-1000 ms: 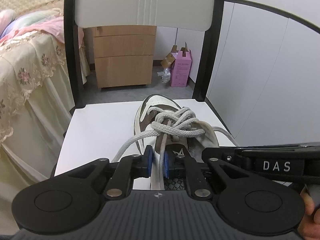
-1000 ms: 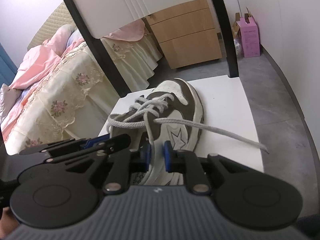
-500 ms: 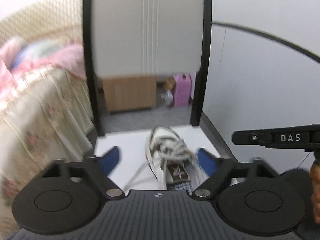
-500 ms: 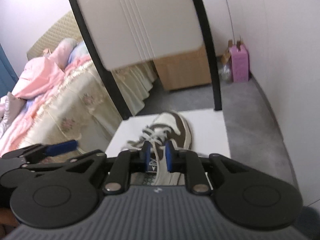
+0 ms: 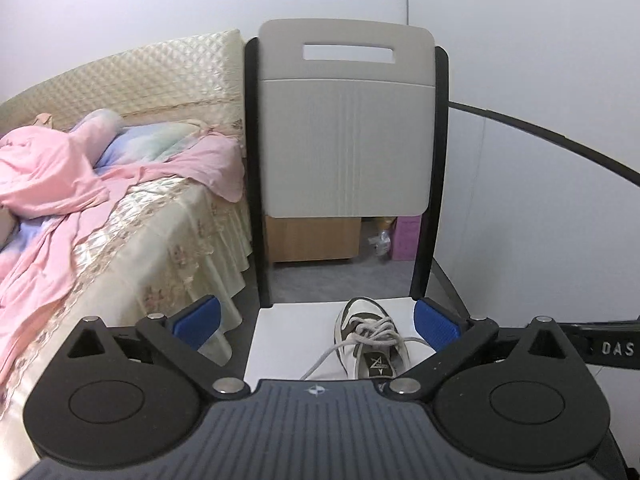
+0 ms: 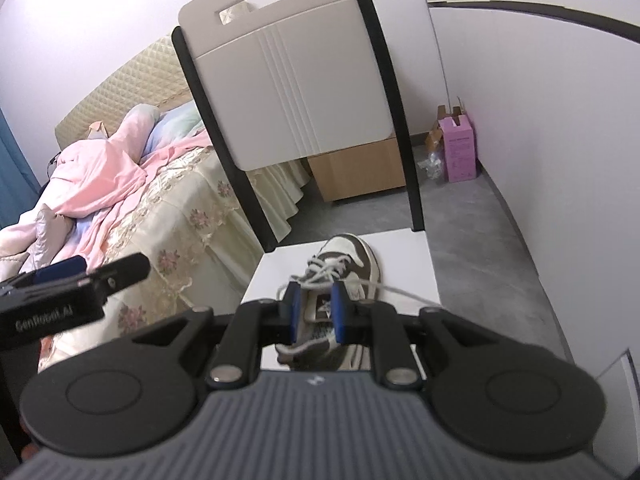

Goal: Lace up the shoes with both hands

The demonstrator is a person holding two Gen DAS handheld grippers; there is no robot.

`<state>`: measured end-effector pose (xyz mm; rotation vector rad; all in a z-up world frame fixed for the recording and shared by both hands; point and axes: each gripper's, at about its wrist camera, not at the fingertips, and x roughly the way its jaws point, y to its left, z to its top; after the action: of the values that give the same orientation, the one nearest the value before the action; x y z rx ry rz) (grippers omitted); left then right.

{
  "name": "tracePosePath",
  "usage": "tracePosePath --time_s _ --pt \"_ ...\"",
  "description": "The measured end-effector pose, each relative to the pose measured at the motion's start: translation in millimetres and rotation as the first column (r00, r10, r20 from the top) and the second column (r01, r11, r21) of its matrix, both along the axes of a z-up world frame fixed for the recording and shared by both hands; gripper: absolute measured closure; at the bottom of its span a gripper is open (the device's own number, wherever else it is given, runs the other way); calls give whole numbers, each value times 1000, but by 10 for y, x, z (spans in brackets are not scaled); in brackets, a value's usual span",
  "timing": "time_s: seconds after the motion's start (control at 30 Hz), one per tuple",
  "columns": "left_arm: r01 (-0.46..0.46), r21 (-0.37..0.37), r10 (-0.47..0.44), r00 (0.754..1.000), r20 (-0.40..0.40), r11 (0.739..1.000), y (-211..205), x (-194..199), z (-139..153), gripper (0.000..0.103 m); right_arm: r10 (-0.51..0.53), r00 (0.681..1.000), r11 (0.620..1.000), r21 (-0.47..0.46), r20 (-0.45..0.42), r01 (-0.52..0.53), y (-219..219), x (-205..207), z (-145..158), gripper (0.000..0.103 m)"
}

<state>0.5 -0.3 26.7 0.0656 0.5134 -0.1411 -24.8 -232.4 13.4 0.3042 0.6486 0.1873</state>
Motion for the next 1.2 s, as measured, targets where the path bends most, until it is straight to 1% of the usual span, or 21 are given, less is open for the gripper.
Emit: tracePosePath --time_s 0.07,0.1,0.13,0.2,0.27,0.37,0.43,0.47,0.53,0.57,0.6,0.67,0.7,0.87,0.9,0.97,1.07,1.2 --pt "-10 7 10 1000 -16 1000 20 -49 -40 0 -7 1000 1000 -12 1 7 11 -69 -11 76" --pt "-14 9 14 1000 -27 1000 32 -73 -67 0 -13 1000 1000 -20 4 13 19 -105 -22 68" --pt "-17 8 17 999 -40 1000 35 -85 -100 0 -12 1000 1000 -24 10 13 26 -133 -36 66" --pt "-27 6 27 998 -60 1000 45 -117 -156 0 -3 1000 999 -39 22 4 57 -171 -83 66" --pt "-42 7 42 996 -76 999 63 -172 -193 0 -6 1000 999 -35 22 7 57 -186 -139 63" --pt "-50 3 50 995 -85 999 64 -229 -218 0 -7 1000 999 -35 21 8 61 -211 -203 55" --pt "-42 6 42 996 -75 999 43 -265 -225 0 -31 999 999 -40 37 32 40 -234 -216 39" --pt "-43 8 44 996 -72 999 27 -269 -236 0 -44 998 998 -42 46 46 28 -246 -222 35" --pt "-35 -6 34 995 -97 999 10 -244 -267 0 -62 997 996 -59 55 65 14 -234 -237 24" --pt "-31 -15 29 994 -106 999 9 -234 -285 0 -72 996 994 -73 61 76 12 -229 -244 21" --pt "-31 -9 30 994 -107 999 2 -230 -301 0 -79 995 993 -80 64 84 4 -224 -249 15" --pt "-33 6 33 994 -109 999 -13 -224 -331 0 -87 994 992 -84 64 93 -14 -222 -263 14" --pt "-37 6 37 993 -113 999 -8 -215 -343 0 -83 995 993 -82 60 88 -17 -215 -275 12" --pt "-43 10 44 990 -131 999 -4 -183 -388 0 -84 996 992 -94 29 87 17 -215 -361 10" --pt "-42 14 43 990 -134 999 -9 -179 -397 0 -85 996 992 -91 22 86 21 -221 -377 8" --pt "-42 22 45 989 -138 999 -23 -173 -414 0 -75 997 994 -82 14 76 30 -217 -405 0" --pt "-43 29 47 988 -145 999 -35 -164 -444 0 -67 998 995 -73 12 68 37 -206 -412 0" --pt "-56 35 60 987 -148 998 -29 -158 -466 0 -64 998 993 -101 12 65 71 -203 -393 0"
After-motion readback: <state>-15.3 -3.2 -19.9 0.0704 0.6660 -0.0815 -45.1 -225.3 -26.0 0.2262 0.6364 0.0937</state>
